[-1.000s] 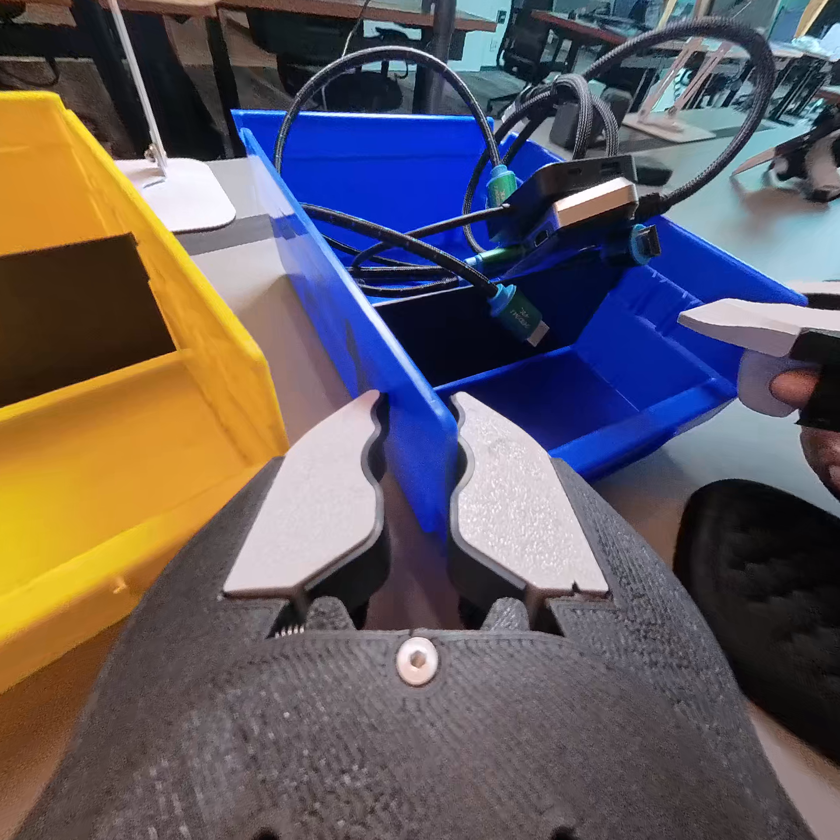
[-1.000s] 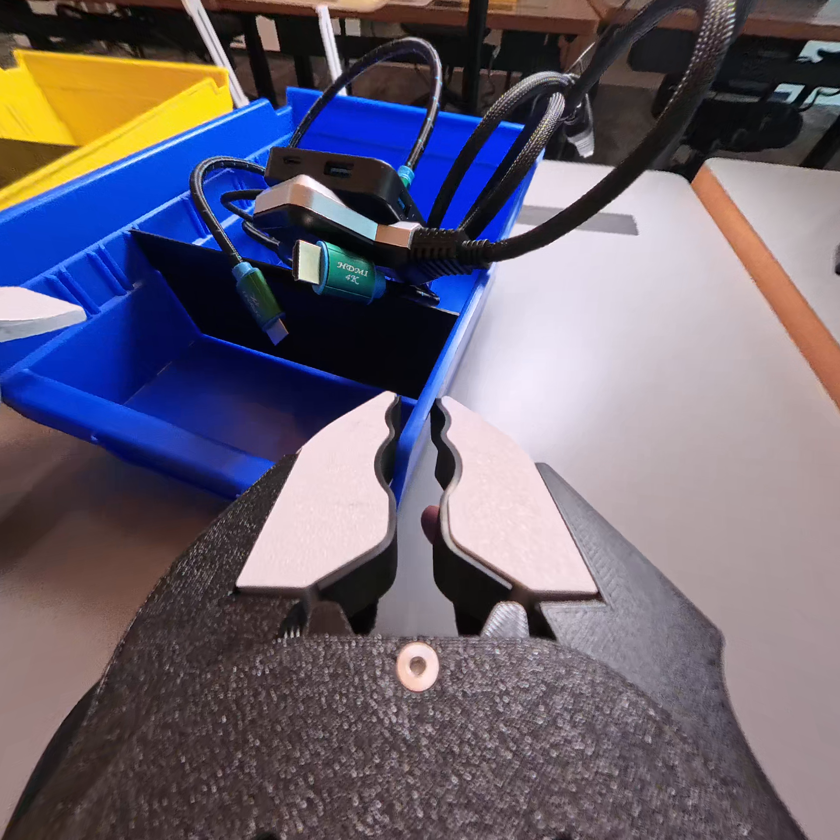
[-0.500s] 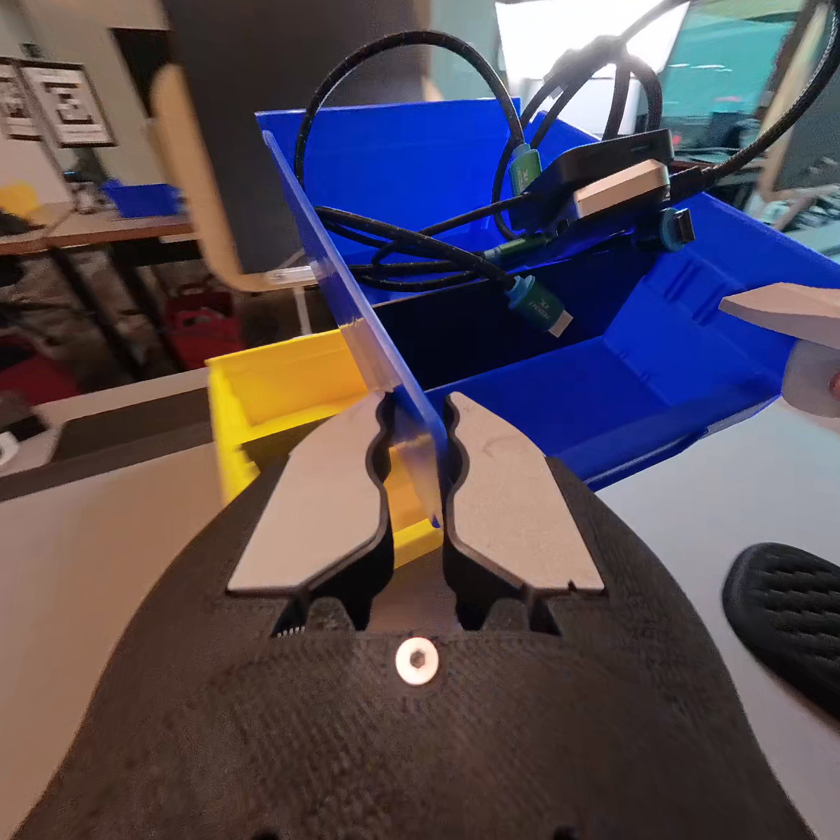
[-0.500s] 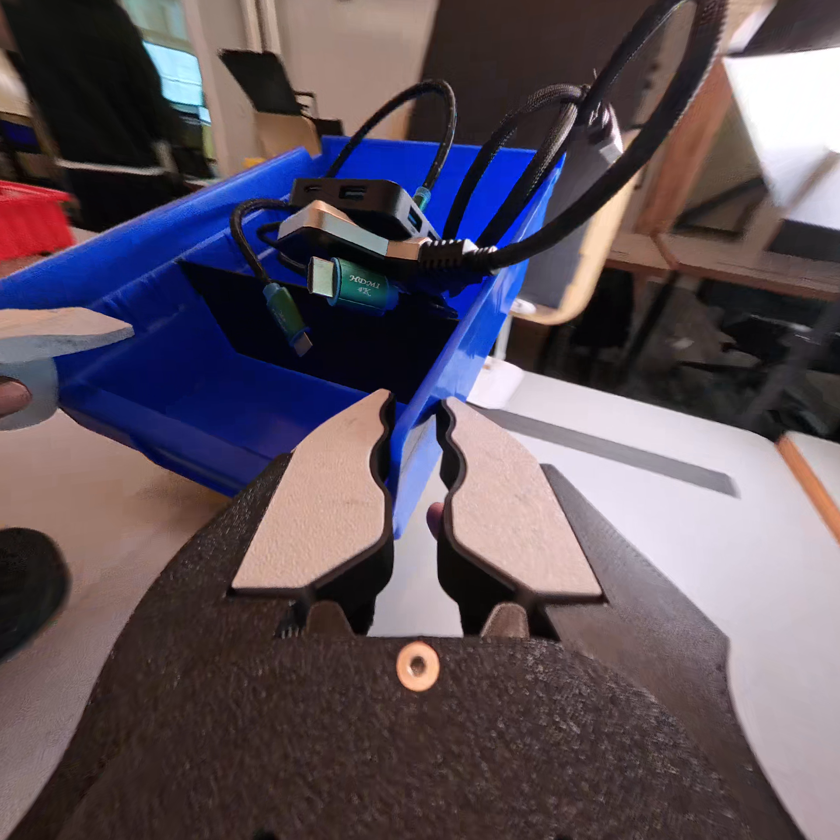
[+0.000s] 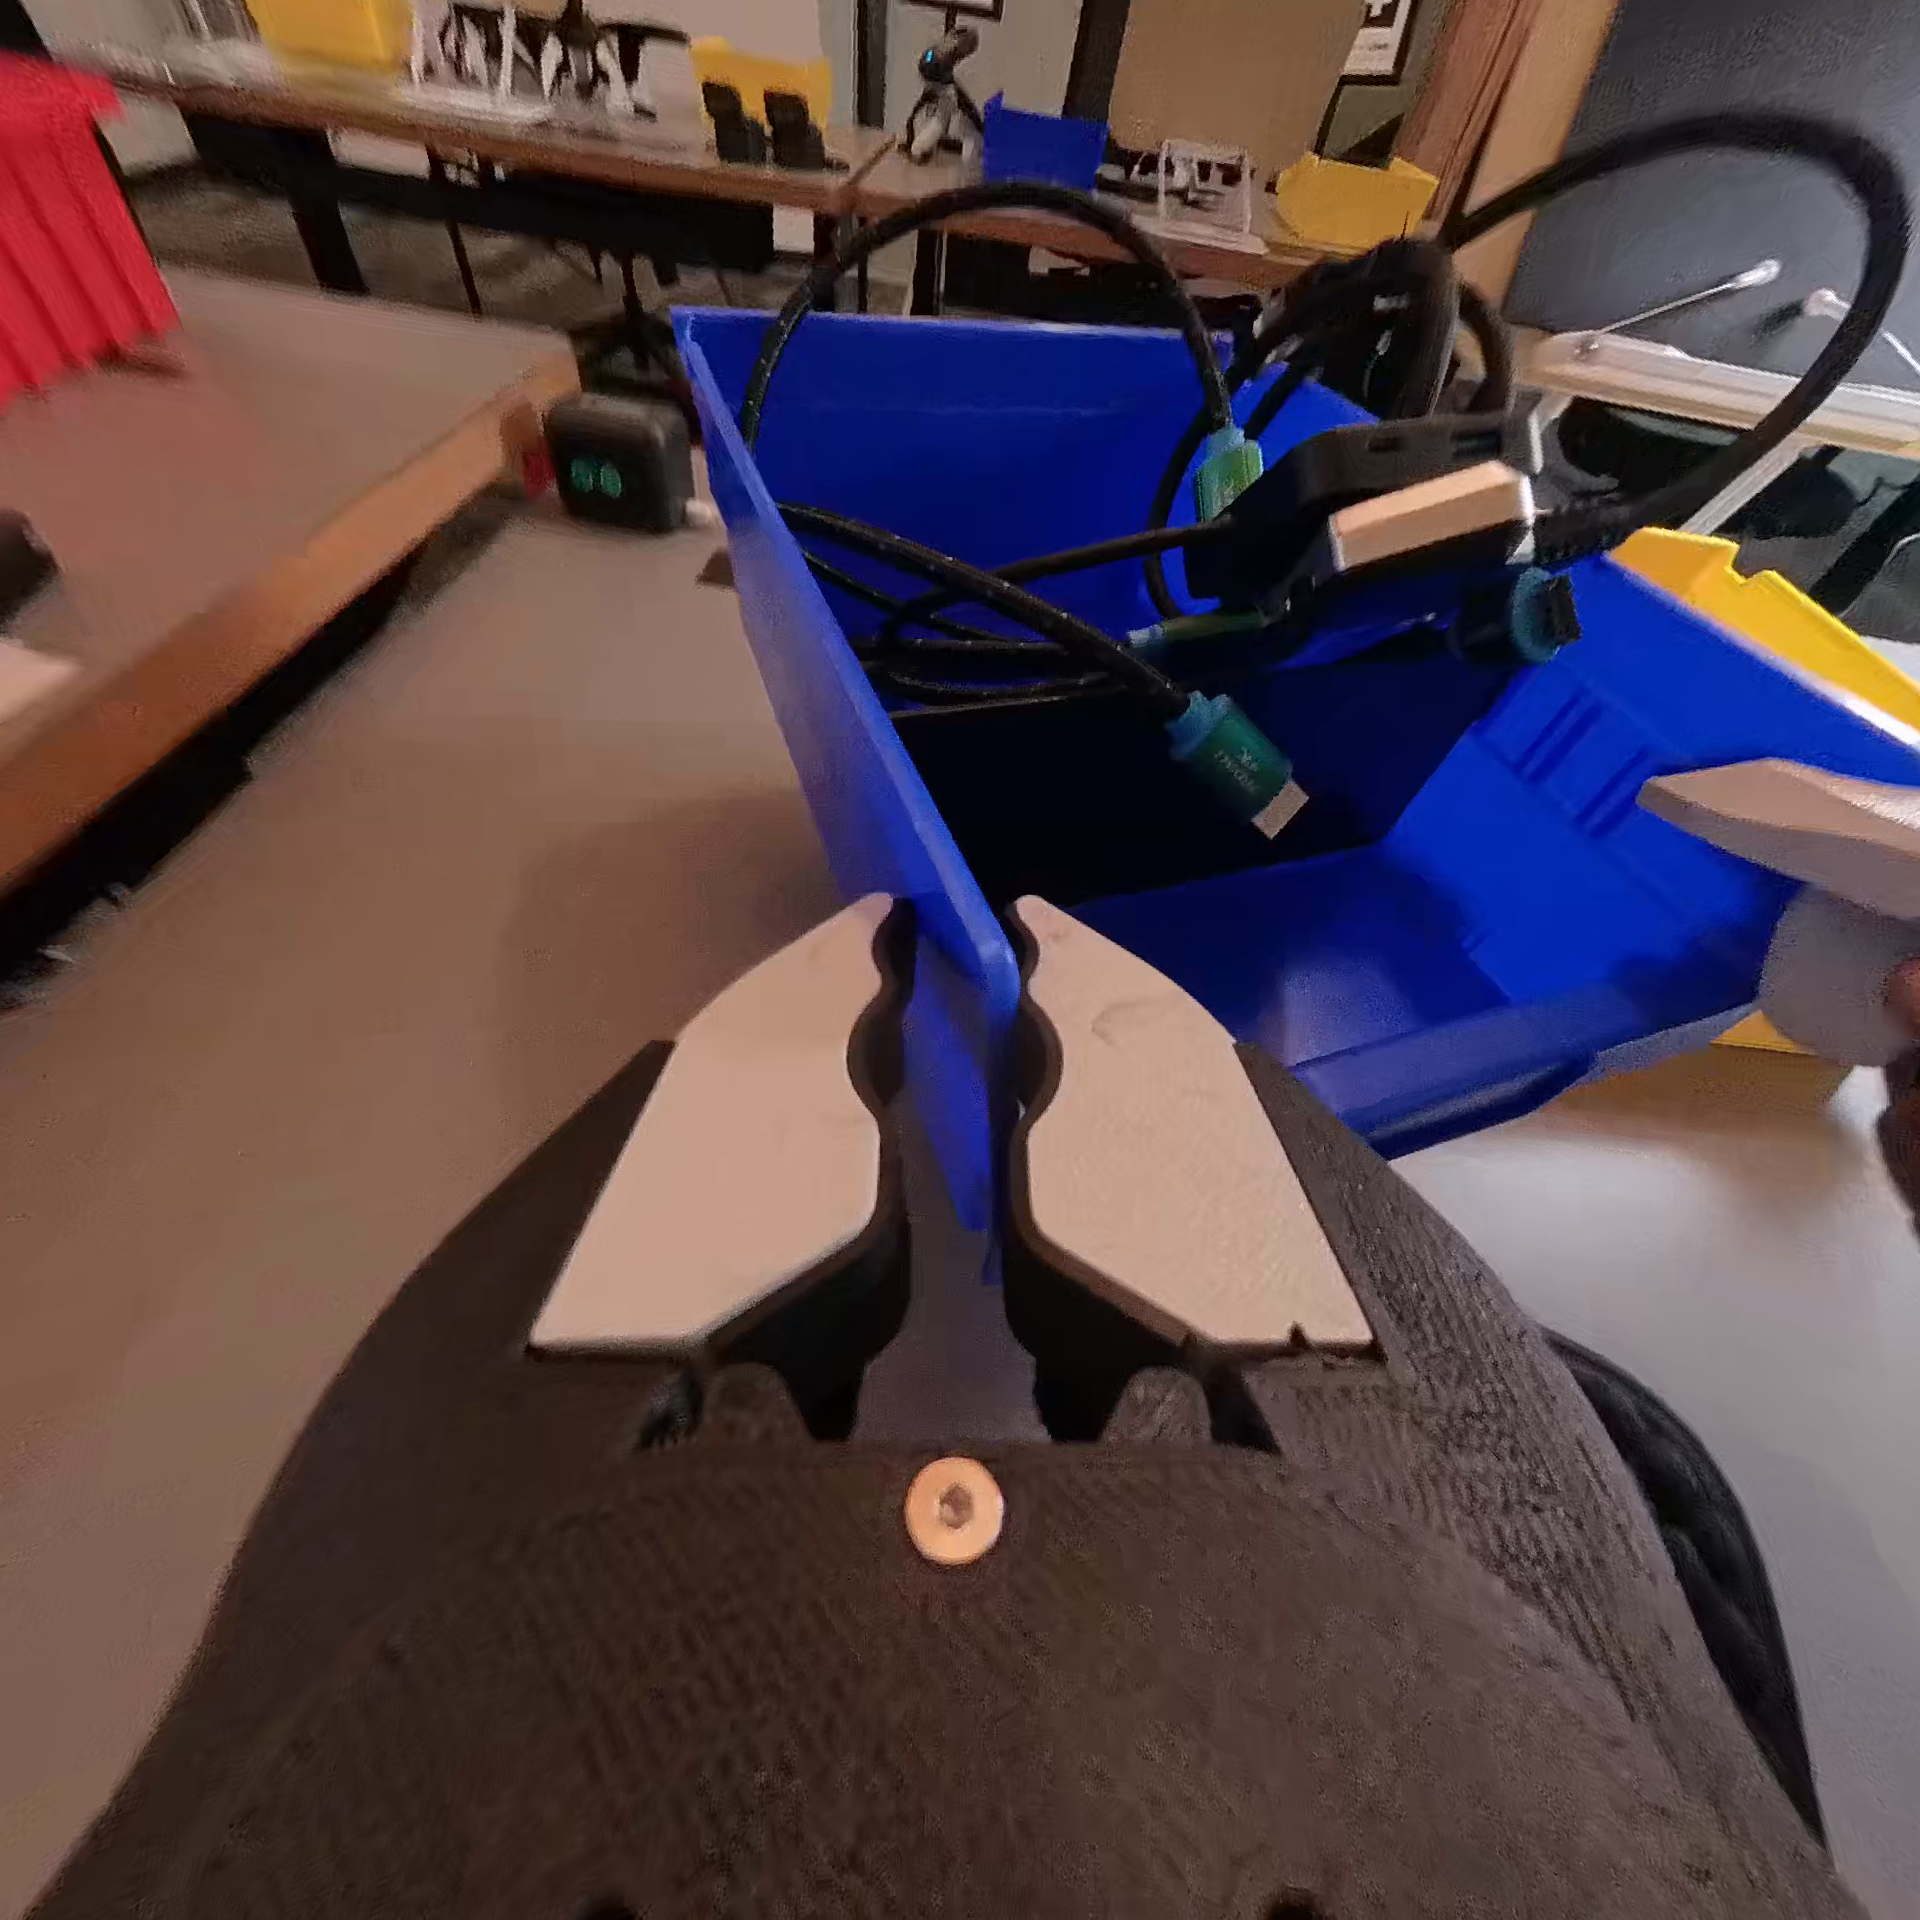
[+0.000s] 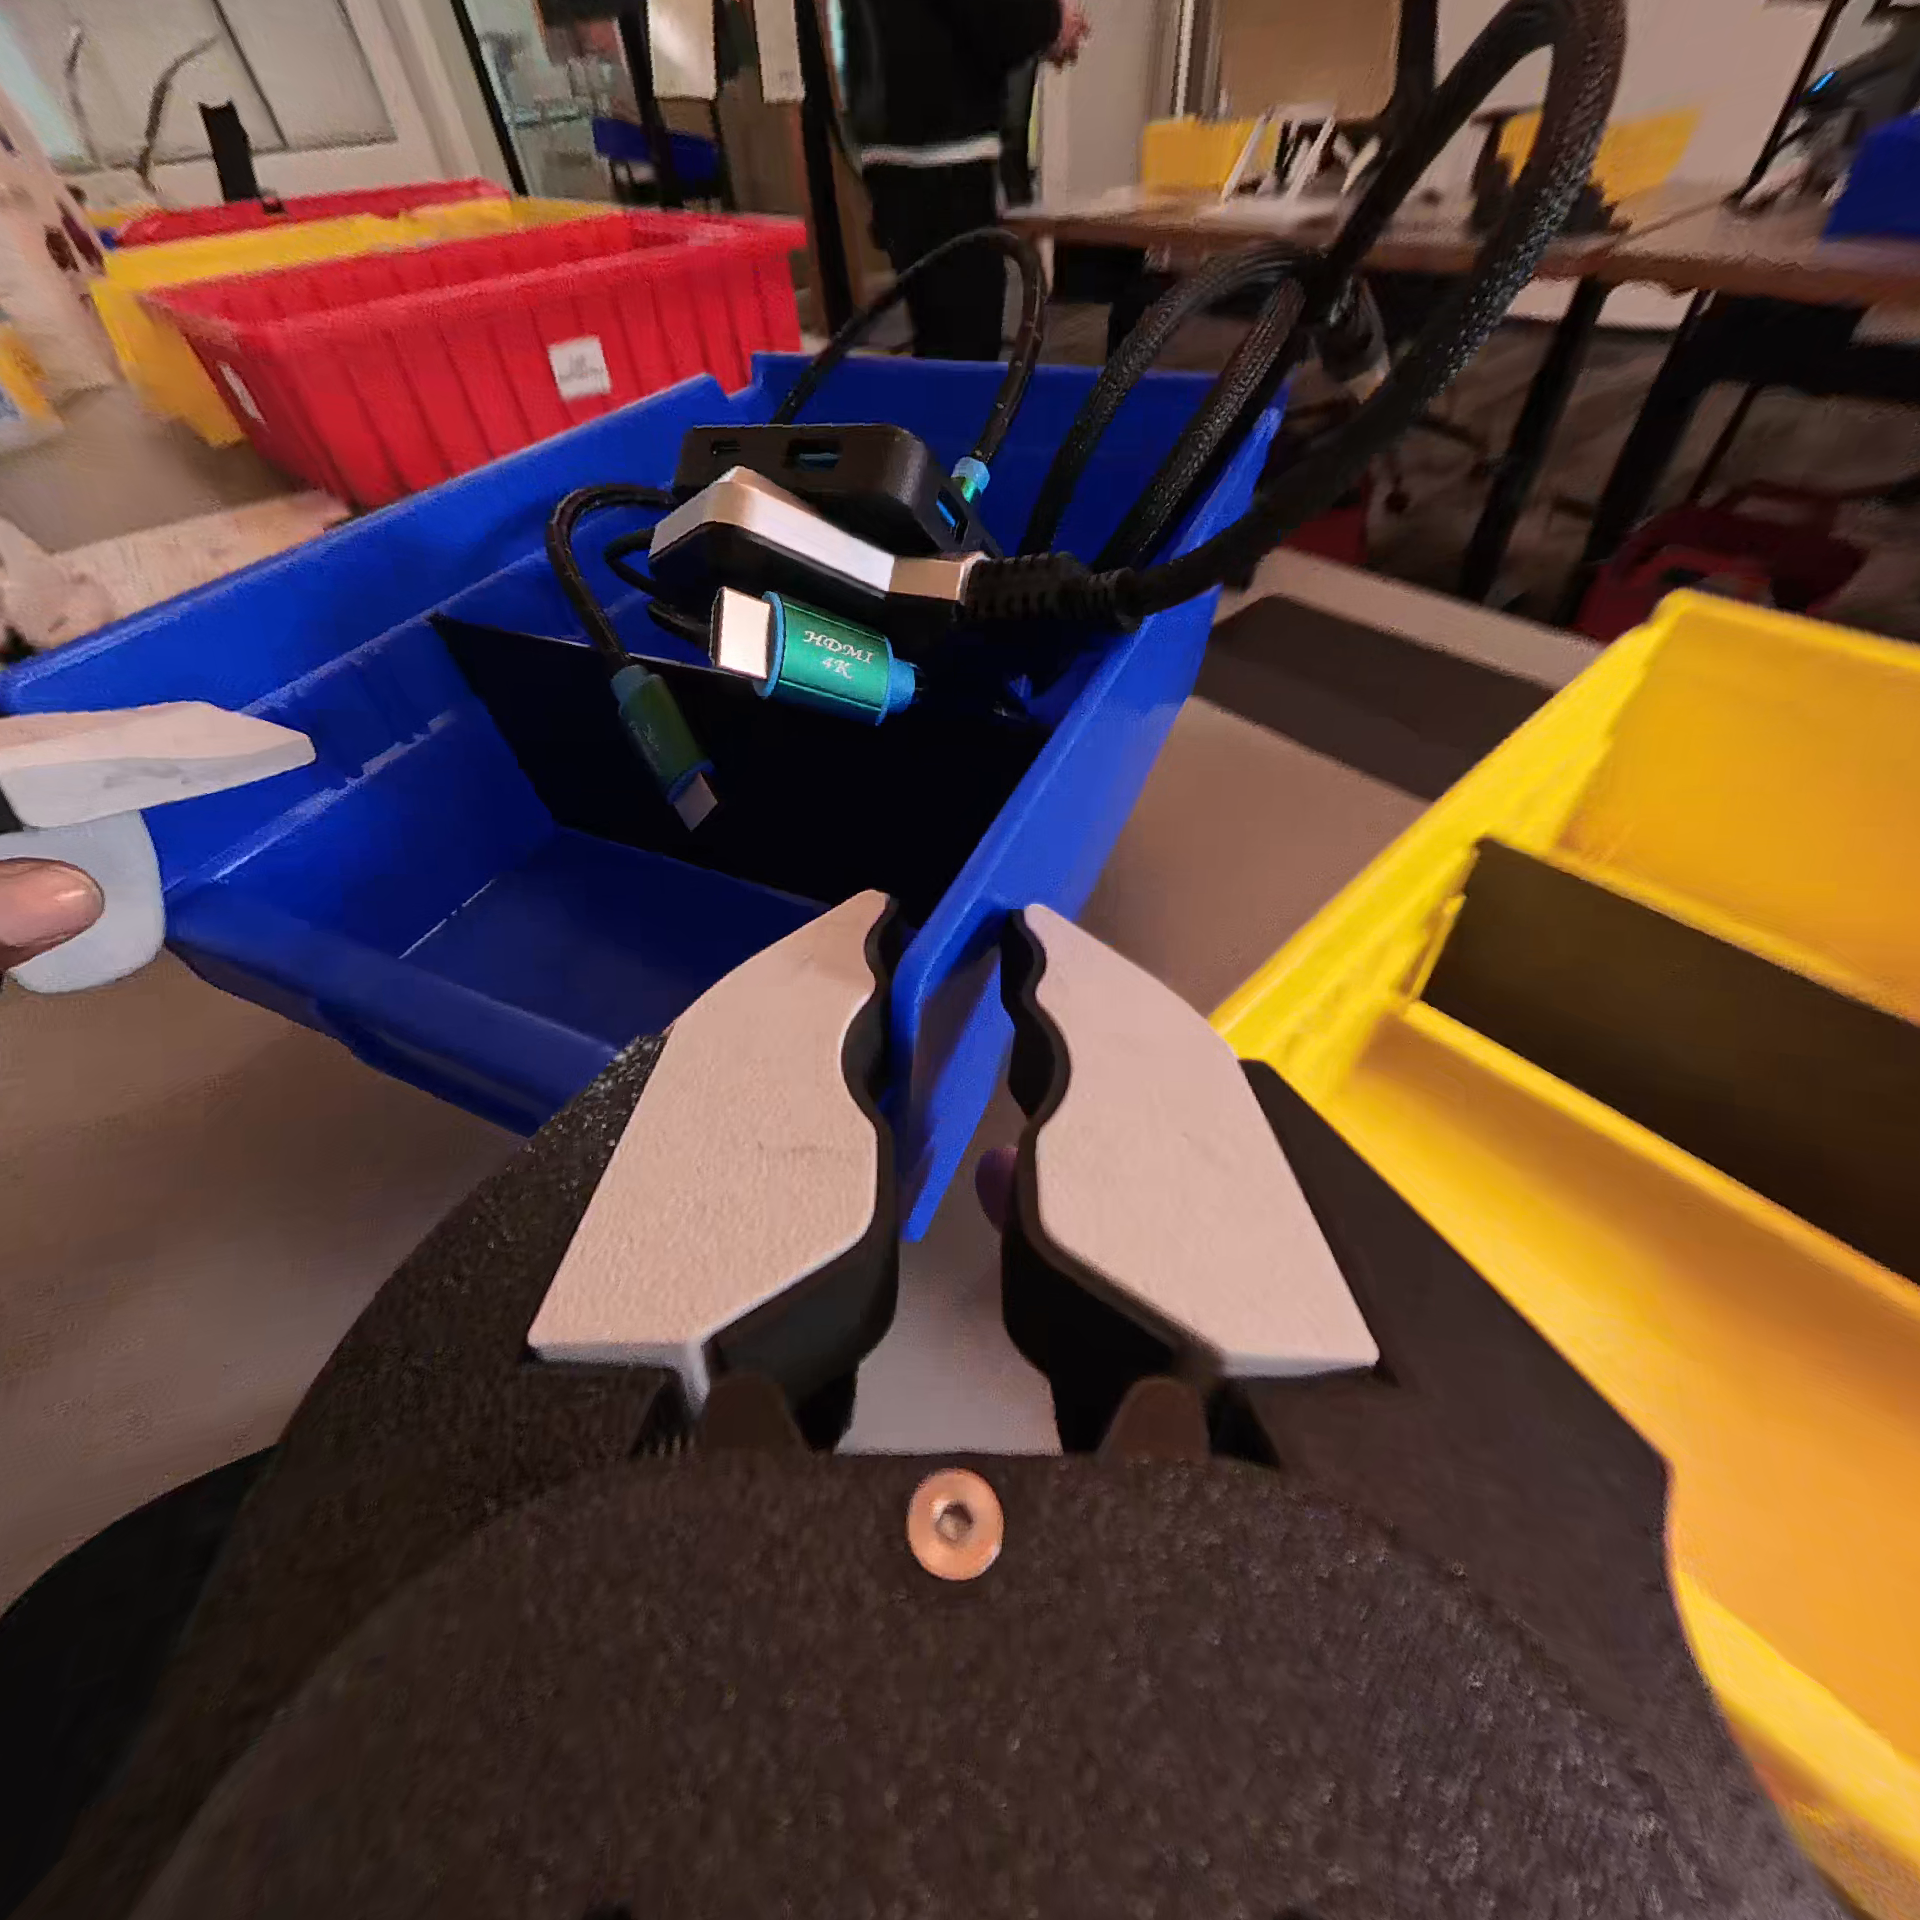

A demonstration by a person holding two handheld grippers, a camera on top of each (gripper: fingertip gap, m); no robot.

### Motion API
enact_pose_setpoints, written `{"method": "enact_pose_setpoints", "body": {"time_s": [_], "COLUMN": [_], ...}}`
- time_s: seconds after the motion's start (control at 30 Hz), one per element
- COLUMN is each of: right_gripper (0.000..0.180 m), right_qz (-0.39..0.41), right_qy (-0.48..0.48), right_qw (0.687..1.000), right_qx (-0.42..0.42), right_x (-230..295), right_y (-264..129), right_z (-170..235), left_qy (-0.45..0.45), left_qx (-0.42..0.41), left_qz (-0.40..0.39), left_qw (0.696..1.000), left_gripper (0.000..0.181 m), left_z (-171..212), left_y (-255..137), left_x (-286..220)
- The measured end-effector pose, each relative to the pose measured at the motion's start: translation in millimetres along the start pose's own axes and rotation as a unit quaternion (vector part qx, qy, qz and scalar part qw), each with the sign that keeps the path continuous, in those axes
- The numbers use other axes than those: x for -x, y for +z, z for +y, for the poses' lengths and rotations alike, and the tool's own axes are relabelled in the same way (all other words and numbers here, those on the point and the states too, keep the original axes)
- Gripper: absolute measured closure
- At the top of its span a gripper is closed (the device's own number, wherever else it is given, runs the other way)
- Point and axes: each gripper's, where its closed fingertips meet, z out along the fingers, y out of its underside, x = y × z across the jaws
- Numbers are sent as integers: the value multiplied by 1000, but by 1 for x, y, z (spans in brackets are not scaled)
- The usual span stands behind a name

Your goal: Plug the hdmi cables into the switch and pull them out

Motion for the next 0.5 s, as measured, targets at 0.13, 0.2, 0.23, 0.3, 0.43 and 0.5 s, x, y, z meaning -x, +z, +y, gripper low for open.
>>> {"method": "enact_pose_setpoints", "body": {"time_s": [0.13, 0.2, 0.23, 0.3, 0.43, 0.5], "right_gripper": [159, 159, 158, 152, 139, 139], "right_qz": [-7, 4, -3, -41, -128, -120], "right_qy": [3, -19, -27, -27, -28, -83], "right_qw": [1000, 999, 999, 995, 987, 983], "right_qx": [30, 33, 45, 81, 98, 111], "right_x": [-1, -8, -11, -17, -29, -53], "right_y": [18, 17, 14, 4, -50, -76], "right_z": [45, 53, 56, 62, 47, 40], "left_qy": [-26, -15, -10, 14, 54, 87], "left_qx": [27, 17, 16, 23, 40, 7], "left_qz": [20, 24, 26, 45, 114, 100], "left_qw": [999, 999, 999, 999, 991, 991], "left_gripper": [163, 163, 164, 162, 143, 138], "left_z": [43, 48, 49, 53, 52, 27], "left_y": [24, 32, 36, 44, 42, 27], "left_x": [17, 12, 9, -1, -21, -18]}}
